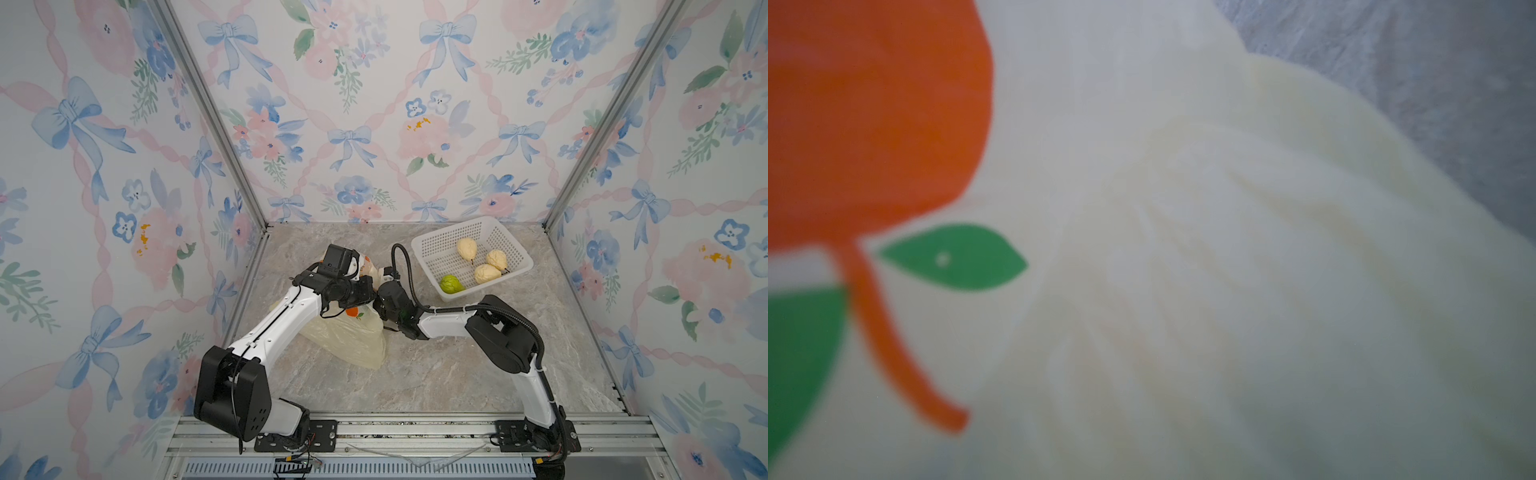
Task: Place the pears into plastic bags & tie knots
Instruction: Place the pear in the plastic bag.
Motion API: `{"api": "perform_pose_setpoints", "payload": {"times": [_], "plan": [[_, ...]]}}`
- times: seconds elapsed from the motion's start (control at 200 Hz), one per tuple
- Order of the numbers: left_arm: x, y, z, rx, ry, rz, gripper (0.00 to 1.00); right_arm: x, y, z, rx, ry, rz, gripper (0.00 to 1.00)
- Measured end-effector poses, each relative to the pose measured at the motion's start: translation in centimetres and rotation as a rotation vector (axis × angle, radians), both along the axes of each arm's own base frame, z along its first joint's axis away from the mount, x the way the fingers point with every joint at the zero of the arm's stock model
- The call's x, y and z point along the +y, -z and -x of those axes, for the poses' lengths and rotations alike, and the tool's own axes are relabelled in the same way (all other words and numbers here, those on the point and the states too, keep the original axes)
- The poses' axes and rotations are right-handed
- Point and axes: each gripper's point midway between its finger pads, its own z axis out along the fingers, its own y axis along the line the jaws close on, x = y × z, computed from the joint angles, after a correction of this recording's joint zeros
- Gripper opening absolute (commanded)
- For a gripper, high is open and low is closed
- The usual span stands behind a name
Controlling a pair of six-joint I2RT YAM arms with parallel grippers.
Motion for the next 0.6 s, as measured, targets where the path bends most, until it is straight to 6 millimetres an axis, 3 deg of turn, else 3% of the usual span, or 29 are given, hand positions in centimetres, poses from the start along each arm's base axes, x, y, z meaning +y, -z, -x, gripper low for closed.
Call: {"api": "perform_pose_setpoints", "payload": {"times": [0.175, 0.38, 0.425, 0.53, 0.6], "plan": [[0.0, 1.3, -0.2, 0.013, 0.041, -0.019, 0.0, -3.1, 1.4, 1.6, 0.066, -0.03, 0.168, 0.8], [-1.9, 0.3, 0.9, 0.009, 0.161, 0.064, 0.0, -7.6, 0.8, 4.0, 0.108, -0.075, 0.377, 0.79], [-0.5, 0.8, -0.2, -0.02, 0.109, -0.003, 0.0, -8.7, 0.5, 4.7, 0.115, -0.09, 0.415, 0.79], [3.4, 2.9, -2.1, -0.009, -0.013, -0.122, 0.0, -10.2, -3.5, 5.4, 0.071, -0.118, 0.456, 0.75], [4.3, 3.4, -2.2, -0.004, -0.038, -0.156, 0.0, -10.4, -5.3, 5.1, 0.053, -0.127, 0.481, 0.74]]}}
